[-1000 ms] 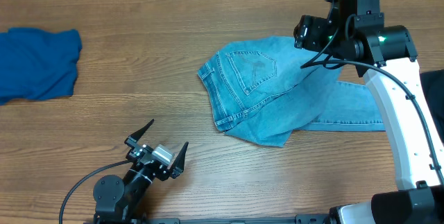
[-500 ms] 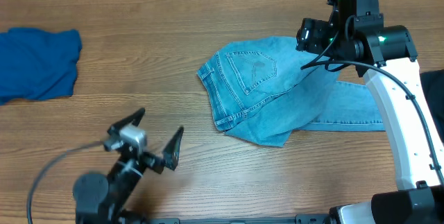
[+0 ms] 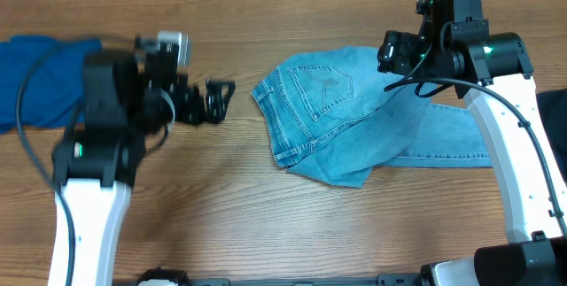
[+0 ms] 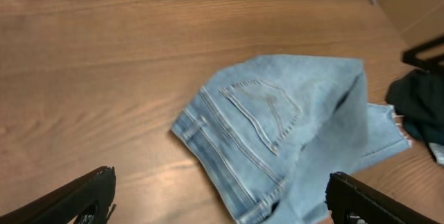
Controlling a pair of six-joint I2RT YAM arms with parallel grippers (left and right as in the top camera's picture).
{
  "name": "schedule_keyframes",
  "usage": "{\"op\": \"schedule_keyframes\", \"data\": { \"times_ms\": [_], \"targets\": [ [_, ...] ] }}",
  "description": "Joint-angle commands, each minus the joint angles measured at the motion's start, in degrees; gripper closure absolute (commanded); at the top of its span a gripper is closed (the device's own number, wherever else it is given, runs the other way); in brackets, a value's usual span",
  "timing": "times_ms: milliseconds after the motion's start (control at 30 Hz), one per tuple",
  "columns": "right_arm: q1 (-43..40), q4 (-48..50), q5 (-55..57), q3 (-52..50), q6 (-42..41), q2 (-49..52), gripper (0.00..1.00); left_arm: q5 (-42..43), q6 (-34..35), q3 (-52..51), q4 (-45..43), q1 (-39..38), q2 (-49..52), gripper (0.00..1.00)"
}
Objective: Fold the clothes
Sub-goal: 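Reach the left gripper to the jeans waistband and grasp it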
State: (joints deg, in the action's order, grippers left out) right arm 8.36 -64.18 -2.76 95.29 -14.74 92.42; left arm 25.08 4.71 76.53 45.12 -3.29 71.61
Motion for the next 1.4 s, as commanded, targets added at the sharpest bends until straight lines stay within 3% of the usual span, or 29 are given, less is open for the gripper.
{"op": "schedule_keyframes", "data": {
  "times_ms": [0, 233, 533, 667, 867, 1200, 1367],
  "targets": [
    [0.3, -0.4, -0.4, 1.5, 0.2, -1.1, 0.12, 0.5, -2.7, 5.0, 0.2, 0.3, 7.6, 0.00],
    [0.3, -0.9, -0.3, 1.5, 0.2, -1.1, 0.12, 0.6, 1.8, 5.0, -1.2, 0.2, 18.1, 0.00],
    [0.3, -0.9, -0.3, 1.5, 0.2, -1.1, 0.12, 12.3, 7.6, 5.0, -6.7, -0.5, 33.7, 0.01],
    [0.3, -1.1, -0.3, 1.5, 0.2, -1.1, 0.12, 13.5, 9.9, 5.0, -8.4, -2.2, 39.1, 0.03],
    [0.3, -1.9, -0.3, 1.5, 0.2, -1.1, 0.12, 11.6, 13.0, 5.0, -15.0, -5.4, 44.8, 0.02],
    [0.3, -2.9, -0.3, 1.5, 0.2, -1.1, 0.12, -3.1, 15.1, 5.0, -13.0, -7.1, 45.6, 0.01],
    [0.3, -2.8, -0.3, 1.5, 0.2, -1.1, 0.12, -4.1, 14.5, 5.0, -14.9, -7.6, 45.8, 0.00]
  ]
}}
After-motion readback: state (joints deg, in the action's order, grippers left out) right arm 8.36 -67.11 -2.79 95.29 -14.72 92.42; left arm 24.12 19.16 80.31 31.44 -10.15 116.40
